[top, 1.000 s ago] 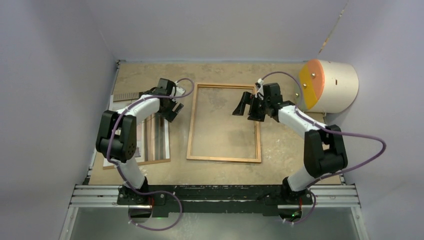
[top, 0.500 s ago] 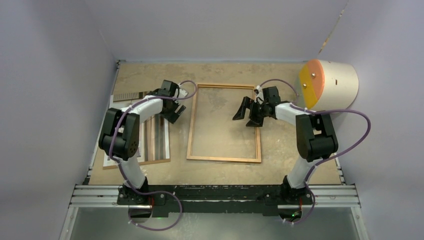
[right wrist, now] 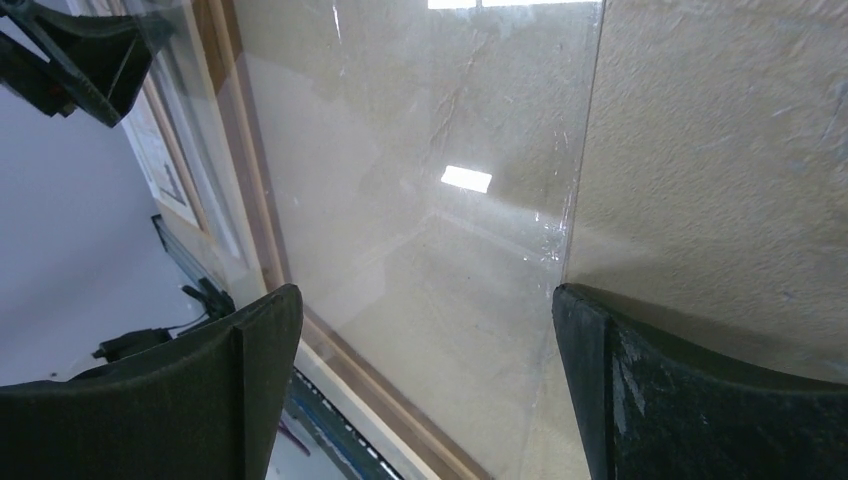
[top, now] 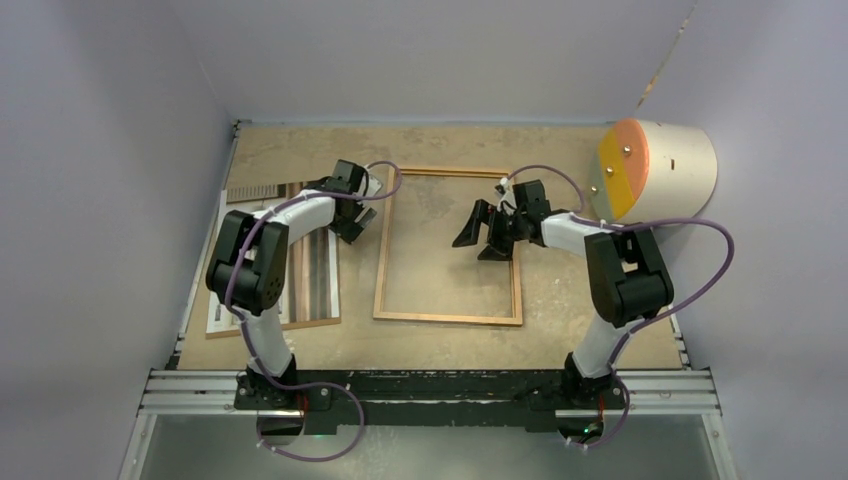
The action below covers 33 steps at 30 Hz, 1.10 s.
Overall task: Put the photo into the frame
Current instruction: Adjust the photo frame item on the photo frame.
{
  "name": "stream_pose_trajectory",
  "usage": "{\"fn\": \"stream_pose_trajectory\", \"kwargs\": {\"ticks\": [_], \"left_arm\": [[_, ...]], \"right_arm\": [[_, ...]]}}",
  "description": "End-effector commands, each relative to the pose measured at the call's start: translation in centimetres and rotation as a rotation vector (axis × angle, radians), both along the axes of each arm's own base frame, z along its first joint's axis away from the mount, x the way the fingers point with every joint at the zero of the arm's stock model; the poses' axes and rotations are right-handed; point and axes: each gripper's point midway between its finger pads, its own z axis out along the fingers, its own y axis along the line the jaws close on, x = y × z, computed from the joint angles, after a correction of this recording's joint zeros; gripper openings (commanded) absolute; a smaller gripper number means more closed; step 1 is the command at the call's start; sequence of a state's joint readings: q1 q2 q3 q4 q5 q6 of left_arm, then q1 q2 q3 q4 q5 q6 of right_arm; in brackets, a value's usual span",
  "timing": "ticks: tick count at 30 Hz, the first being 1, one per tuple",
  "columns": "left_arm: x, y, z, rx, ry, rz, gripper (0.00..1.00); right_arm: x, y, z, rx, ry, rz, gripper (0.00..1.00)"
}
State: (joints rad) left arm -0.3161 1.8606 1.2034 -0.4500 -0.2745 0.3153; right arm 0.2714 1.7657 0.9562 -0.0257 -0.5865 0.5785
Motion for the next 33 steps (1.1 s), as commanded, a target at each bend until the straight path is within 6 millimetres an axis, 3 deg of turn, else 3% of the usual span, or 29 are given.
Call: {"fn": "stream_pose_trajectory", "kwargs": {"ticks": [1, 5, 10, 15, 23, 28, 33], "left_arm": [[-0.2, 0.6, -2.4, 0.055, 0.035, 0.014, 0.79], [-0.3, 1.1, -2.9, 0.084, 0.034, 0.015, 0.79], [-0.6, 1.5, -3.7, 0.104, 0.042, 0.015, 0.79], [-0.7, 1.3, -4.0, 0.093, 0.046, 0.014, 0.79], [-0.8, 1.0, -3.9, 0.098, 0.045, 0.007, 0.79], [-1.0, 1.0, -4.3, 0.105, 0.048, 0.006, 0.79], [-1.3, 0.9, -4.5, 0.106, 0.051, 0.002, 0.79]], "right_arm": [[-0.8, 1.3, 2.6, 0.124, 0.003, 0.008, 0.95], [-1.2, 0.6, 2.3, 0.107, 0.013, -0.027, 0.95], [-1.3, -2.5, 1.1, -0.088, -0.007, -0.109, 0.95], [-2.6, -3.8, 1.1, -0.15, -0.004, -0.145, 0.95], [-7.1, -3.3, -0.8, -0.126, 0.13, -0.096, 0.92], [-9.3, -1.7, -1.3, -0.082, 0.189, -0.046, 0.92], [-10.2, -0.2, -2.1, -0.014, 0.243, -0.03, 0.9]]}}
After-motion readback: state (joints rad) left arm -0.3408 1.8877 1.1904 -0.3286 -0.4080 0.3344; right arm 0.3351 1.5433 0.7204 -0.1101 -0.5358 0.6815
